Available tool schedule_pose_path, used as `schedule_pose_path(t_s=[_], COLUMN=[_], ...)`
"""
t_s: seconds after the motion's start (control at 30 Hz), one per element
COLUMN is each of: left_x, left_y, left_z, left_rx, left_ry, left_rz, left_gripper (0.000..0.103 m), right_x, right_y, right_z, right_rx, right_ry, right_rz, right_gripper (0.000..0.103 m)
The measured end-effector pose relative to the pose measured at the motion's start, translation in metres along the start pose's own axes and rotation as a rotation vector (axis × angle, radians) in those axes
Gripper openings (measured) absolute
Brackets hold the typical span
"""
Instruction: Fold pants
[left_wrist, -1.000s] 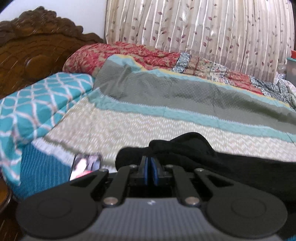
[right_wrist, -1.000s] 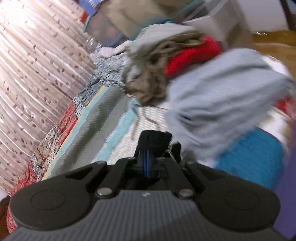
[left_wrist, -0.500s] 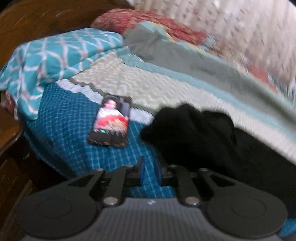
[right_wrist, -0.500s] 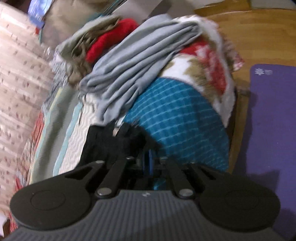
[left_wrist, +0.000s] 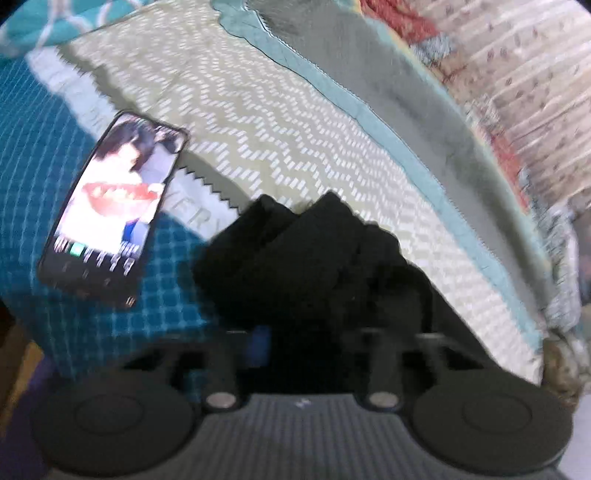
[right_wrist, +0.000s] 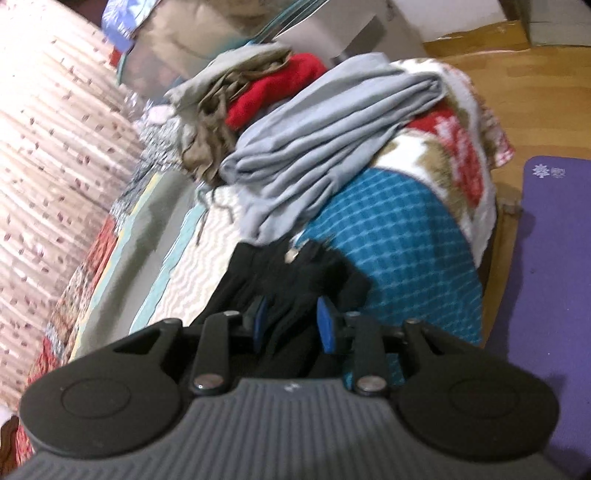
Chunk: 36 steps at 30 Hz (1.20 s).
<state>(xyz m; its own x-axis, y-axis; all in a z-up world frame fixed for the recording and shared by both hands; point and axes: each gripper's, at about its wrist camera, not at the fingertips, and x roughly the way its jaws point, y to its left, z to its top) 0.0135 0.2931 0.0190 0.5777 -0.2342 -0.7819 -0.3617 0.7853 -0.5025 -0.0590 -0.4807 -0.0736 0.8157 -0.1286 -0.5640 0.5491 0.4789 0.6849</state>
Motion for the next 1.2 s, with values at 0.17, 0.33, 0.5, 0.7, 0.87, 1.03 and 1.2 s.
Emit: schedule_pose_path(t_s=[0.17,0.33,0.5,0.7,0.87,1.03,1.2], left_x=[-0.051,-0.049,-0.008,-0.074,-0.059,0.026,0.059], left_y=[-0.019,0.018,0.063,0.050,0.002,-0.031,-0.022], left_z=[0.002,-0.044,-0.071,-0.054,0.001,0.039,0.042], left_rx=[0.077,0.131,-0.009,-0.014,0.148,0.347,0.254], left_ry=[-0.240,-0.345,-0.142,-0.351,-0.335,-0.125,-0.001], left_rz=[-0.230,-0.207,-0.026,-0.020,-0.023,0.108,0.059], left_gripper=[0.014,0.016,0.027,0.053,0.068,0.091,0.010], right_x=[0.002,0.010,0.029,0.035,0.035,0.034,0.030], right_y=[0.023,0.044,0.051,0.050,0.052,0.052,0.056], right_z=[-0.016,-0.033,-0.049,-0.053,-0.055,-0.057,-0.062], right_rx=[-0.061,-0.143,-0.171,-0.171,-0.174,-0.173,-0.189], right_ry=[0.029,0.071,0.138,0.166,0.164,0.174,0.181], right_rz=[0.001,0.008,-0.048,-0.064,-0.069,-0.061,-0.064], right_gripper=[0.033,0.033,0.033,0.033,0.034,0.034,0.034])
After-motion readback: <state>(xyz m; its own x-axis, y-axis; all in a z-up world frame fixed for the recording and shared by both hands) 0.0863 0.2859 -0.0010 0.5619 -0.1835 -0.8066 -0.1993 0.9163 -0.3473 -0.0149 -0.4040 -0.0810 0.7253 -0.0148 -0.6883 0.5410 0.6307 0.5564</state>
